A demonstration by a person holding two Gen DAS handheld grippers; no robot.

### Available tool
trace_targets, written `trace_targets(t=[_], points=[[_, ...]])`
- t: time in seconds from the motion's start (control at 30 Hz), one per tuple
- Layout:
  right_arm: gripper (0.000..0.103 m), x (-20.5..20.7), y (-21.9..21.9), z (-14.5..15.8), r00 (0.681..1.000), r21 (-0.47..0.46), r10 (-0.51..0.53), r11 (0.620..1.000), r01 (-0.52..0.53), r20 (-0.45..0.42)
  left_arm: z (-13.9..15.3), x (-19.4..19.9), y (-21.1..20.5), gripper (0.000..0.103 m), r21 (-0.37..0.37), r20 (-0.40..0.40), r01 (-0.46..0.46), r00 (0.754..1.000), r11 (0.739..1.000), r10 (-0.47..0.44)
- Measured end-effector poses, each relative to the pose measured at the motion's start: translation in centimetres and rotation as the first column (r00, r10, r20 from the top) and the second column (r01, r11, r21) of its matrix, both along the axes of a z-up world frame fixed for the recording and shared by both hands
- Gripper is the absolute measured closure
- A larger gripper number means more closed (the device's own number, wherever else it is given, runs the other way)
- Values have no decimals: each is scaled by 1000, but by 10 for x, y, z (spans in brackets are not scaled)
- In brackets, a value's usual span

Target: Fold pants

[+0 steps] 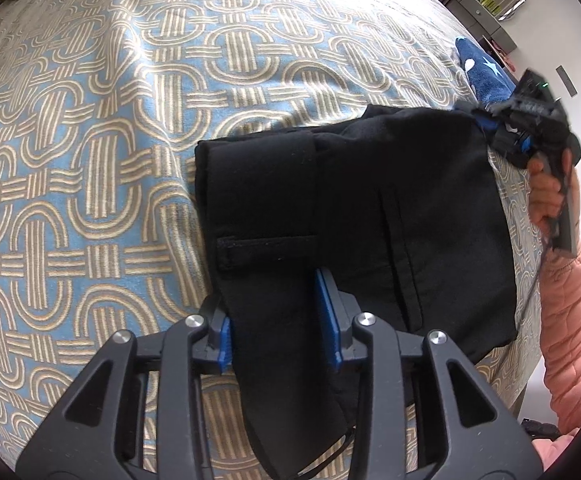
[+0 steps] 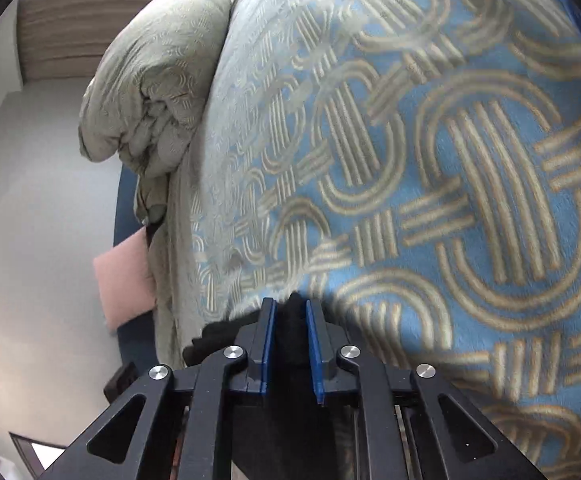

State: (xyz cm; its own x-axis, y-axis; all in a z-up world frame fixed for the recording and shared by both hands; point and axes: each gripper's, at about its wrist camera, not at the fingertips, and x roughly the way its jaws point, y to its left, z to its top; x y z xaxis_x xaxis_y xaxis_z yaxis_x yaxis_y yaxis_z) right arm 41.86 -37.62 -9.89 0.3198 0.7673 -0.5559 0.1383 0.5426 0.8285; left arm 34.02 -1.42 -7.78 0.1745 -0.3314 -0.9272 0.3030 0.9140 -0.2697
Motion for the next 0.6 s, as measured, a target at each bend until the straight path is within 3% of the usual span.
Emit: trace_targets(t=[0.03,0.1,0.17,0.2,0.3,0.33,0.37,0.43,0.47,0.5,0.53,0.6], points=[[100,2,-2,9,999,10,-20,1000,19,41,0,0,0,64,-2,2,0,1000,1000,0],[101,3,-15,32,987,91,-86,993,74,137,0,0,0,64,-2,4,-1,1000,1000,1],[101,7,-21,47,985,-30,-86,995,91,147,0,-1,0,64,1,10,2,1000,1000,-3],[99,8,-19,51,990,-105,-52,992,66,131,0,-2,0,64,2,17,4,1000,1000,-4],[93,0,-6,45,996,-196,82,978,-73,40,-2,-3,1,61,1,29,3,1000,1000,-3],[86,-4,-3,41,994,-215,104,972,-97,22,-2,-3,2,61,-1,30,-1,1000,1000,1],[70,-9,1,35,993,-221,121,968,-118,-1,-3,-3,2,61,-5,27,-6,1000,1000,6],[58,-13,6,20,989,-185,138,972,-144,-46,-3,-3,2,60,-6,28,-10,1000,1000,10],[61,-11,10,12,991,-145,122,981,-129,-58,-2,-4,2,61,-5,31,-11,999,1000,11],[89,-9,11,8,993,-117,108,987,-114,-57,-2,-5,1,60,2,36,-10,999,1000,10],[94,-7,14,5,992,-95,107,989,-112,-60,-1,-5,1,60,8,41,-8,999,1000,8],[94,-1,22,12,996,-151,88,984,-89,-16,0,-6,-1,60,16,50,1,999,1000,-1]])
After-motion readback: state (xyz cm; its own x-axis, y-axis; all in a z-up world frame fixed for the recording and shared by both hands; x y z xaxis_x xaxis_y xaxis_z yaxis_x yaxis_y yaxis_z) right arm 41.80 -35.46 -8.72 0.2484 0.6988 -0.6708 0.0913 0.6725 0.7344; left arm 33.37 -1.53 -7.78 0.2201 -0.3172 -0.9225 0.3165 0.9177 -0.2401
